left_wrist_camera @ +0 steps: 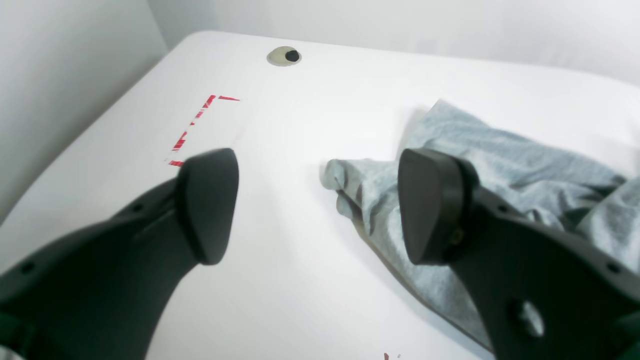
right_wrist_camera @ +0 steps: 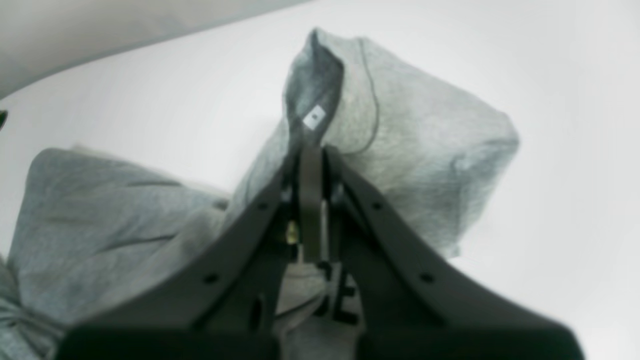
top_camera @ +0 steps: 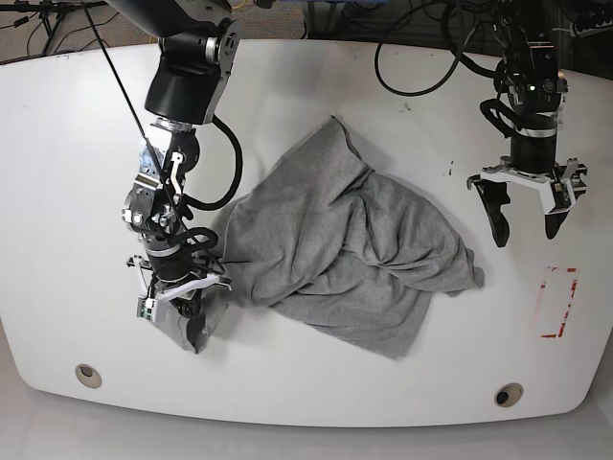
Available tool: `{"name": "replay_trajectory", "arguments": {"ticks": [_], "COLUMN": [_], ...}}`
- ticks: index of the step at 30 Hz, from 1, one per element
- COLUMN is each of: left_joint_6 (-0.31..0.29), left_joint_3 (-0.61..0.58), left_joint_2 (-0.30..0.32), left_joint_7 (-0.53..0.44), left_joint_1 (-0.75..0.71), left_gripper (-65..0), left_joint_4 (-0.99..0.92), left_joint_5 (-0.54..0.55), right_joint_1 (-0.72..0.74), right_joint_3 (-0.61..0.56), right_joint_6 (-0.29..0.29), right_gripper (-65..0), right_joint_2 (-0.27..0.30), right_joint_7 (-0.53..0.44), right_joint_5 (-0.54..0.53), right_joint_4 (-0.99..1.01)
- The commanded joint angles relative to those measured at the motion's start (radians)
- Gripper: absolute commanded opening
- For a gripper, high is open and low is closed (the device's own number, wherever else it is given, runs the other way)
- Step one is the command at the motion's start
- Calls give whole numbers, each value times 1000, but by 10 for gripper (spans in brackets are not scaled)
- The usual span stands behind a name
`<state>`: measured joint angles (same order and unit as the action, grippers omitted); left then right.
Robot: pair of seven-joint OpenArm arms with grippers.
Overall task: Fold the T-shirt properly
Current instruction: 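Move the left gripper to the opposite hem corner and grasp it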
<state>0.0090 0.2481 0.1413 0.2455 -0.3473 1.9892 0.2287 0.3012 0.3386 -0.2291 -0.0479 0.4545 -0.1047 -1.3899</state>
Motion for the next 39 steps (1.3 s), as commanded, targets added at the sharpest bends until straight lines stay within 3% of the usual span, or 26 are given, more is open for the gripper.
{"name": "replay_trajectory", "arguments": {"ticks": [1,9,19,27,31,39], "left_joint_6": [-1,1,1,-16,-22,-30], "left_joint_3": [4,-12,-66,-71,-71,-109], "left_joint_2": [4,-4,-20,-46,-31,-24], "left_joint_7": [-28,-17,53,126,190,204], "left_joint_1": [-5,18,106,240,350,445], "left_gripper": [-190,-192,-188,-180,-168,-164], "left_joint_4": [27,16,-80,-245,-378,-516], "left_joint_5": [-22,-37,4,121,184,183], "right_joint_1": [25,-11,-160,-267,-297,-323], "right_joint_3": [-6,-23,-5,-7,-8,-24], "right_joint_6": [-9,-15,-36,-60,-86,-89], "right_gripper": [-650,-650,-650,-650,-650,-647], "right_joint_2": [2,3,1,-3,-6,-11], "right_joint_7": [-28,-10,0,-10,-6,-3], "right_joint_5": [-2,-5,9,22,11,7], "right_joint_4": [-49,-107,-234,-313,-327,-356]}}
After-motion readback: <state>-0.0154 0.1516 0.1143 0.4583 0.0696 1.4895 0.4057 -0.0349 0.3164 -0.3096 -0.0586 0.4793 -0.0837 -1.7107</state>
